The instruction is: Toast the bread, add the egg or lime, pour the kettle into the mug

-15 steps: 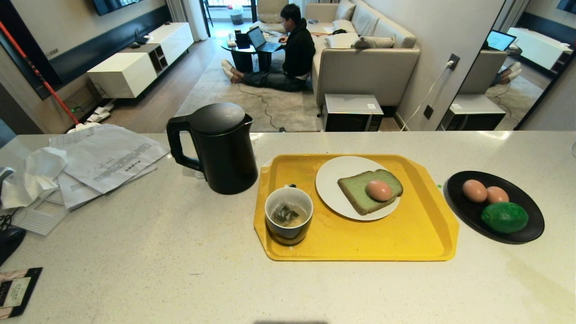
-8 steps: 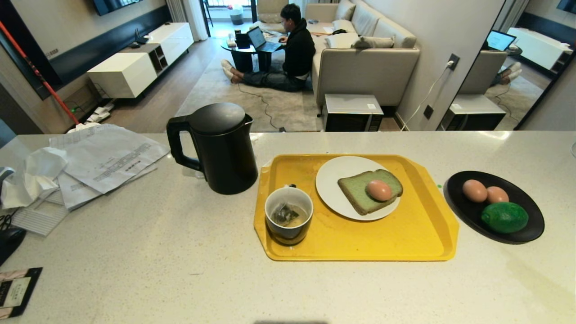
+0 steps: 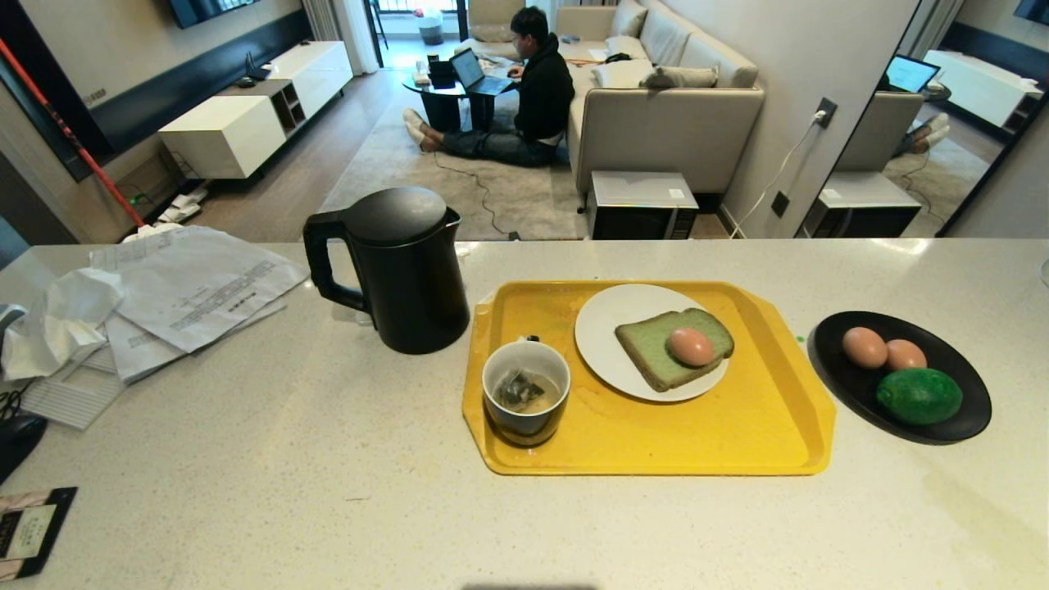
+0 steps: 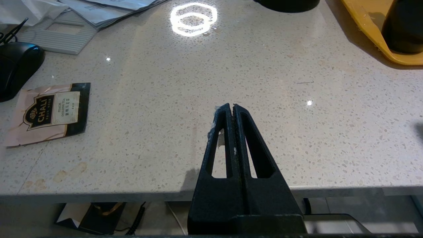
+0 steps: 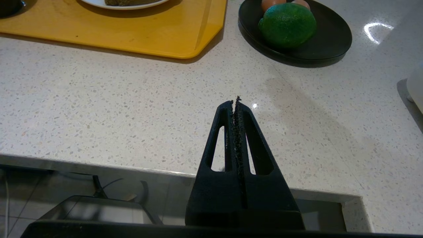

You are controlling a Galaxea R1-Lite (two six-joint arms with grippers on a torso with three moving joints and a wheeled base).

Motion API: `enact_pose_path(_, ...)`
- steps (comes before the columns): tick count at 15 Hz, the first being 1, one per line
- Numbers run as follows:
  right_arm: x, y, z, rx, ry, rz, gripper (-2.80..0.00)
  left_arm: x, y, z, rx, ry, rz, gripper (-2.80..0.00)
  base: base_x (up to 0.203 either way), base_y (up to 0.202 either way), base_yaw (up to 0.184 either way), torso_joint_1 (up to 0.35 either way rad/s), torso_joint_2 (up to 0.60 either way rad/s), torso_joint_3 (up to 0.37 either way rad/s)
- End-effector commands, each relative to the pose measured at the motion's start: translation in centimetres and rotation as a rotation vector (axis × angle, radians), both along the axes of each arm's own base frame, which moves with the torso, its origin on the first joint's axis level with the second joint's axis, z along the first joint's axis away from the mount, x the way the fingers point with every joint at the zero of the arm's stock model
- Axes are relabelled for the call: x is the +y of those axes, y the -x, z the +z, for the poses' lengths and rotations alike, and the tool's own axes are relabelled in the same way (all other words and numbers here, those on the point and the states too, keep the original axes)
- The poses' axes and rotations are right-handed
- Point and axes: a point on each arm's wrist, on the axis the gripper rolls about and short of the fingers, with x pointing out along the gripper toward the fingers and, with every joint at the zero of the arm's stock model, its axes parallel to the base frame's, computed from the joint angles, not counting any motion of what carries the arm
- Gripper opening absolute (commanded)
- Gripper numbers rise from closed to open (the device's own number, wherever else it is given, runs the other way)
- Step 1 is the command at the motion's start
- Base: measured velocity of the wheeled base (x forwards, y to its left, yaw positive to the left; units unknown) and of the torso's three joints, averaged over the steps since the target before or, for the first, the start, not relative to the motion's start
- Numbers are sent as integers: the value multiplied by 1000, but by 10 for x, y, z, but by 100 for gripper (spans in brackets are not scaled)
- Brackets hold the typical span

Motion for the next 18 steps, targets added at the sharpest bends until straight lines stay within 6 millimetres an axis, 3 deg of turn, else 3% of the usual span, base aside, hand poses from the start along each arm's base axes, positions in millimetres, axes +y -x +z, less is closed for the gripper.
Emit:
enact_pose_path(1, 0, 0, 0, 1, 1, 1, -280, 0, 0, 0, 1, 0, 1, -280, 0, 0, 0, 0, 0, 0)
enact_pose_path(18, 0, 0, 0, 0, -4, 1, -280, 0, 0, 0, -1, 0, 1, -280, 0, 0, 0, 0, 0, 0)
